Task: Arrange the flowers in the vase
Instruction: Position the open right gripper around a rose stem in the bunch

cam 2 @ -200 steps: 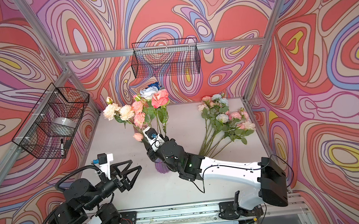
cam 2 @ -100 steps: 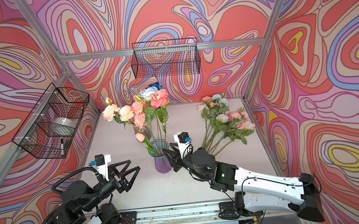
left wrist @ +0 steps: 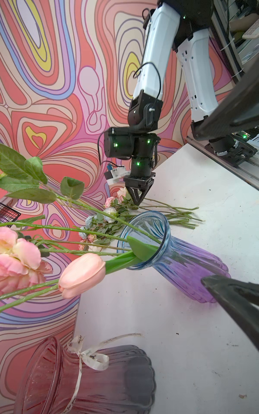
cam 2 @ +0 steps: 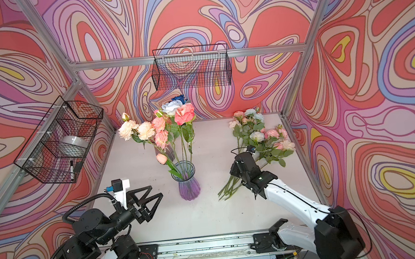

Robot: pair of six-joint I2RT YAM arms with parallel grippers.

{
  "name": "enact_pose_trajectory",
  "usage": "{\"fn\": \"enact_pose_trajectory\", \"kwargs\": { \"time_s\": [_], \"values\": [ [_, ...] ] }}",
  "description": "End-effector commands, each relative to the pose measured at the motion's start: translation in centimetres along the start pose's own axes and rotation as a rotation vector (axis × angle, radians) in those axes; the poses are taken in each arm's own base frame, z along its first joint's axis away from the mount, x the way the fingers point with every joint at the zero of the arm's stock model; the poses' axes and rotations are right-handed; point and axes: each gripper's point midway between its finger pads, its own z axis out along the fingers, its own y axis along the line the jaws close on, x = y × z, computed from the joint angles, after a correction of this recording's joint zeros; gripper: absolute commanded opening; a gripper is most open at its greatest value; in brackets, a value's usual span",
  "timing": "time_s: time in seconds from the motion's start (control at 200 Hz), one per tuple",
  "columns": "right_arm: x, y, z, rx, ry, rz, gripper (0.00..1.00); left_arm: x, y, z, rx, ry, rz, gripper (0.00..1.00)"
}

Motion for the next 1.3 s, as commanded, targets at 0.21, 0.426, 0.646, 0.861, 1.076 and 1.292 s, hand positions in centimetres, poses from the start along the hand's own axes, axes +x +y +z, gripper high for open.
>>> {"fn": "enact_pose_trajectory", "kwargs": {
  "time_s": [0.21, 0.426, 0.646, 0.861, 1.076, 1.292],
  "values": [
    [-0.1, -6.7, 3.1, 0.254, 0.061, 0.18, 0.19, 0.7, 0.3, 0.1, 0.005, 0.008, -0.022, 0.99],
    [-0.1, -10.5, 0.6, 0.312, 0.005, 0.288, 0.26, 0.9, 0.4, 0.3, 0.011, 0.004, -0.024, 0.99],
    [0.1, -13.9, 1.4, 0.353, 0.053, 0.389, 0.31, 0.9, 0.3, 0.5, 0.015, 0.011, -0.022, 0.99],
    [0.2, -14.6, 3.7, 0.373, 0.087, 0.4, 0.37, 0.8, 0.3, 0.1, 0.013, 0.001, -0.023, 0.99],
    [0.0, -15.0, 4.7, 0.395, 0.096, 0.372, 0.31, 0.6, 0.3, 0.1, 0.009, 0.001, -0.021, 0.99],
    [-0.9, -13.7, 2.7, 0.346, 0.076, 0.357, 0.36, 0.7, 0.2, 0.4, 0.011, 0.008, -0.017, 0.99]
  ]
}}
